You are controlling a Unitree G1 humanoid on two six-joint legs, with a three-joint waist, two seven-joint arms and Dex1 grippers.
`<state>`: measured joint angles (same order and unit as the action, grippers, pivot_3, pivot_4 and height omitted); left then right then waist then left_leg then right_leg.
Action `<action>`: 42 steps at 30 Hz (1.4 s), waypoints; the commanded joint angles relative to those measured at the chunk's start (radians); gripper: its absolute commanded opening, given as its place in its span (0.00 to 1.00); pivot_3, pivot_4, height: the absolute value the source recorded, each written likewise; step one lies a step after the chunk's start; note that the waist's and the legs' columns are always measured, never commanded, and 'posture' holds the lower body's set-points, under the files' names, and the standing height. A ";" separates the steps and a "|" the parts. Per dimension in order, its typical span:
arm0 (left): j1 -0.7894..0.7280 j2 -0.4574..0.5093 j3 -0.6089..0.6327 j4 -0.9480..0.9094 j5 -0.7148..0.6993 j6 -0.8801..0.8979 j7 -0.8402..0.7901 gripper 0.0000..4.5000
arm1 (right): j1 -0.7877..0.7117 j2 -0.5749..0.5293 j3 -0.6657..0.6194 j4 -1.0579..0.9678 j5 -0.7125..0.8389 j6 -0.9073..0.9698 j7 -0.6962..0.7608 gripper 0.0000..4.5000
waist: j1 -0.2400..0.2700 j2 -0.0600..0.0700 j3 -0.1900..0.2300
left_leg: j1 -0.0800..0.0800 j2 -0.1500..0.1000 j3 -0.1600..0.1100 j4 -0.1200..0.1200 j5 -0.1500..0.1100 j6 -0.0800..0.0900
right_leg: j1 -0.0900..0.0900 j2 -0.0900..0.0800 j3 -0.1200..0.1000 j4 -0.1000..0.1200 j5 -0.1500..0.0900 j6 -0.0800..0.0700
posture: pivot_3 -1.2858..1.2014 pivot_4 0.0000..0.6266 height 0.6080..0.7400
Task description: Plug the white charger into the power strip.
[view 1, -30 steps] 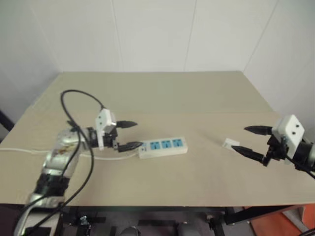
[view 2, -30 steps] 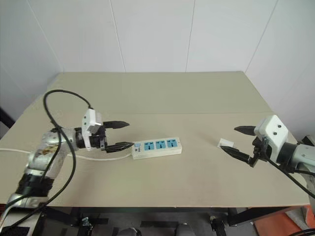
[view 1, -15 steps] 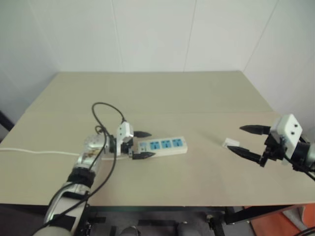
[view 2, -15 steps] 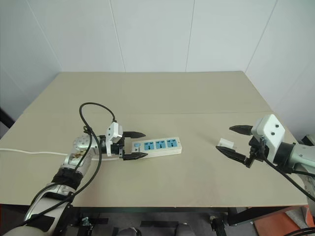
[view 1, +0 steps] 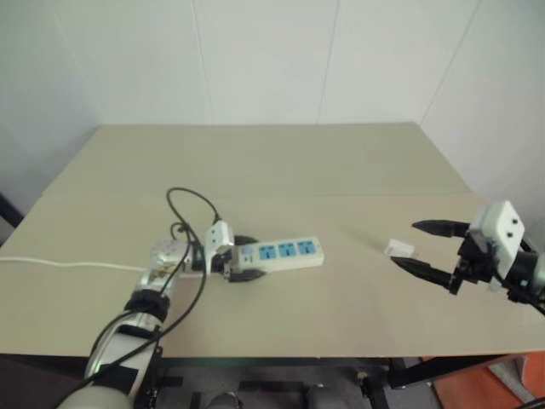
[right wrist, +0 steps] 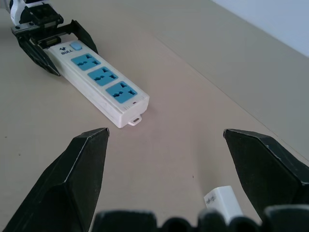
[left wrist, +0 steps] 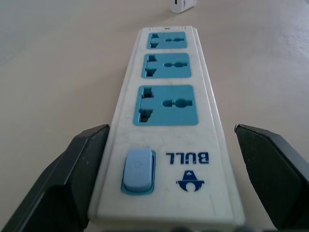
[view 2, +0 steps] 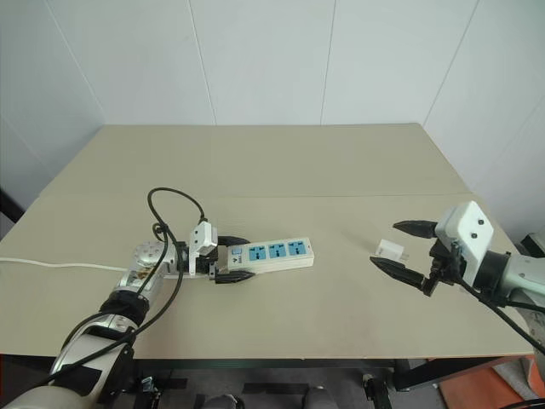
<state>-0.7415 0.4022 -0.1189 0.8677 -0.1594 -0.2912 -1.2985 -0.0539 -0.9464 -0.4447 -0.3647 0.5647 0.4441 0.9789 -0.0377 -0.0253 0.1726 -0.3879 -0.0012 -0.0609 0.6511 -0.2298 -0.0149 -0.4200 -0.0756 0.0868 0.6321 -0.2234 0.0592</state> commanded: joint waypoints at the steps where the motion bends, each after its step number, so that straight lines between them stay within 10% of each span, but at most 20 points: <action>1: -0.024 0.000 0.020 0.037 0.012 -0.032 0.016 1.00 | -0.001 -0.011 -0.047 -0.036 0.021 0.003 -0.004 0.99 | 0.000 0.000 0.000 | 0.000 0.000 0.000 0.000 0.000 0.000 | 0.000 0.000 0.000 0.000 0.000 0.000 | 0.52 0.24 1.00; 7: -0.039 -0.010 0.032 0.110 0.024 -0.051 0.038 1.00 | 0.007 -0.013 -0.064 -0.055 0.032 0.015 -0.009 0.99 | 0.000 0.000 -0.002 | 0.001 0.000 0.000 0.000 0.000 0.000 | 0.001 0.000 0.000 0.000 0.000 0.000 | 0.52 0.24 1.00; 13: -0.023 -0.027 0.046 0.130 0.014 -0.057 0.009 0.73 | 0.014 -0.020 -0.079 -0.063 0.037 0.027 -0.002 1.00 | 0.001 0.000 -0.006 | 0.001 0.000 0.000 0.000 0.000 0.000 | 0.002 0.000 0.000 0.001 0.000 0.000 | 0.52 0.24 1.00; 30: 0.008 -0.074 -0.003 -0.044 0.028 -0.028 -0.098 0.74 | -0.064 0.017 0.005 -0.045 0.059 0.046 -0.021 1.00 | 0.016 0.000 -0.006 | 0.000 0.000 0.000 0.002 0.000 0.001 | 0.001 0.000 -0.001 0.000 0.000 0.000 | 0.52 0.24 1.00; 42: 0.029 -0.087 -0.052 -0.034 0.077 -0.045 -0.049 0.74 | -0.434 -0.043 0.214 0.094 0.078 0.556 -0.273 1.00 | 0.024 0.002 -0.008 | 0.000 -0.001 0.000 0.006 -0.001 0.002 | 0.002 -0.001 0.000 0.000 0.000 0.001 | 0.52 0.24 1.00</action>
<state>-0.7211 0.3275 -0.1520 0.8328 -0.1038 -0.3307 -1.3586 -0.4313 -0.9528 -0.2325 -0.2848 0.6189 0.9140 0.7199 -0.0134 -0.0235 0.1647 -0.3886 -0.0018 -0.0615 0.6577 -0.2321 -0.0110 -0.4181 -0.0761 0.0861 0.6326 -0.2230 0.0601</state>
